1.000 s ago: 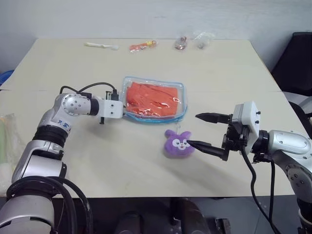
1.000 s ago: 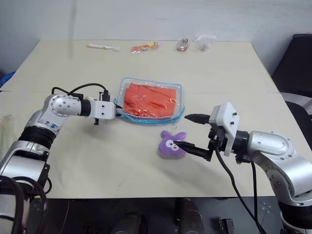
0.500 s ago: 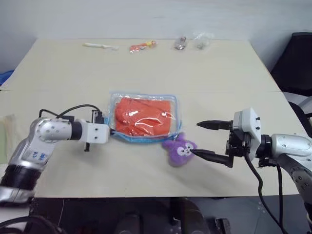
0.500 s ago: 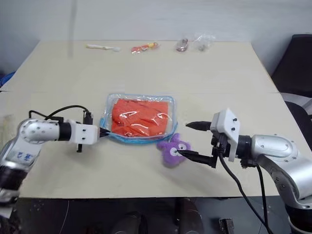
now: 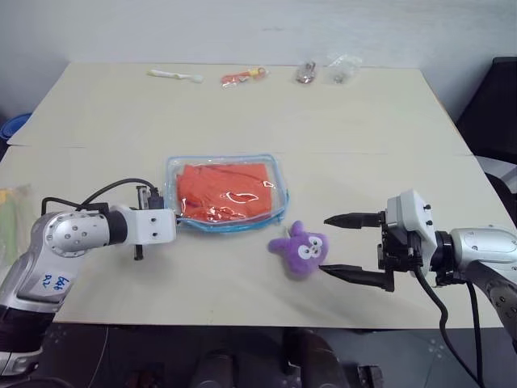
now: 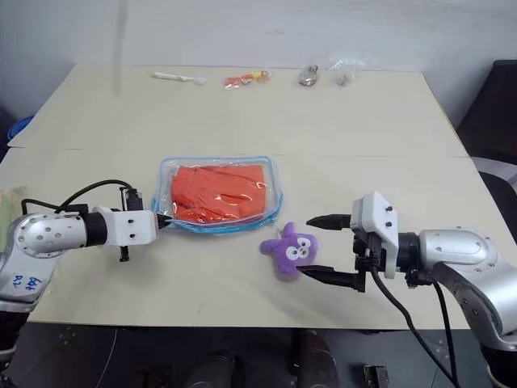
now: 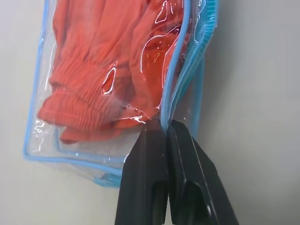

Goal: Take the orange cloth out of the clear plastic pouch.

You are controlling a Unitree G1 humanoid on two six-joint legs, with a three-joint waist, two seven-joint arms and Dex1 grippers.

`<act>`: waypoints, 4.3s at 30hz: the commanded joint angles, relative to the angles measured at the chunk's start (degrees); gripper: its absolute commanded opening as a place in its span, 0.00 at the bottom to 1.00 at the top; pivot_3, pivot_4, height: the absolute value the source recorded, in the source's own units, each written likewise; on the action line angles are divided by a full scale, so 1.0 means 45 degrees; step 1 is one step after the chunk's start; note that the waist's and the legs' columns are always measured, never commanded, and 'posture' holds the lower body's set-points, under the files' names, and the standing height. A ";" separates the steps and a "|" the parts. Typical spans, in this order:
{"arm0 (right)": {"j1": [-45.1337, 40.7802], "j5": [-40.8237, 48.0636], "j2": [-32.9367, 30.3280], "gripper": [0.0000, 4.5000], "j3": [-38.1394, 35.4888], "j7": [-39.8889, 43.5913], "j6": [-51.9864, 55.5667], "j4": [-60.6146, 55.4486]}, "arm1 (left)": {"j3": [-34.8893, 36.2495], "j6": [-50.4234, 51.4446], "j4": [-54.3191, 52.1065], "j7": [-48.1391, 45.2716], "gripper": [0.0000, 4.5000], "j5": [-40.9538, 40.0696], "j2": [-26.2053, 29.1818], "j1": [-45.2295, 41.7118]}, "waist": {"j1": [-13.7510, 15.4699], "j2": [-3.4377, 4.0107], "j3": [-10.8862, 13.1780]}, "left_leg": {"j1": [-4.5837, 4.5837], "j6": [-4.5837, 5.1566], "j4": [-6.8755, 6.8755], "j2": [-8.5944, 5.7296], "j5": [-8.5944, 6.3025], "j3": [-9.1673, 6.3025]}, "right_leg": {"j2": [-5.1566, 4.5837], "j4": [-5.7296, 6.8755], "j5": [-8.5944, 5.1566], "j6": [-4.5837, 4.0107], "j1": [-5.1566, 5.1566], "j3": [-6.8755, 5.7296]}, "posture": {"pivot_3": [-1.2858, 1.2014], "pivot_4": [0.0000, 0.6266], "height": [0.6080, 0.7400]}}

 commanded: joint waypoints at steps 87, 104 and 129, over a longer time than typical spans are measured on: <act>0.5448 0.1586 -0.0317 1.00 -0.5861 -0.2632 0.0900 -0.3270 | -0.6273 -0.5641 0.9108 -0.7788 0.57 -0.2009 -0.9062 -0.9683 | 0.0344 -0.0002 -0.0011 | 0.0014 0.0075 0.0060 -0.0026 -0.0028 -0.0020 | 0.0003 -0.0086 0.0043 0.0062 0.0149 0.0009 | 0.52 0.24 1.00; 0.3342 0.0859 -0.0968 1.00 -0.3878 -0.1490 0.0176 -0.1627 | -0.5778 -0.2858 0.4965 -0.7187 0.09 -0.2724 -0.7016 -0.8090 | 0.0535 0.0004 -0.0014 | -0.0005 0.0098 0.0140 -0.0034 -0.0040 -0.0079 | 0.0002 -0.0091 0.0044 0.0064 0.0163 0.0001 | 0.52 0.24 1.00; 0.4950 0.1416 -0.0716 1.00 -0.5066 -0.1816 0.0319 -0.2846 | -0.6739 -0.5708 0.8297 -0.6269 0.36 -0.1244 -0.9100 -0.8672 | 0.0383 0.0005 -0.0015 | 0.0001 0.0127 0.0144 -0.0039 -0.0055 -0.0063 | -0.0002 -0.0109 0.0063 0.0096 0.0195 0.0015 | 0.52 0.24 1.00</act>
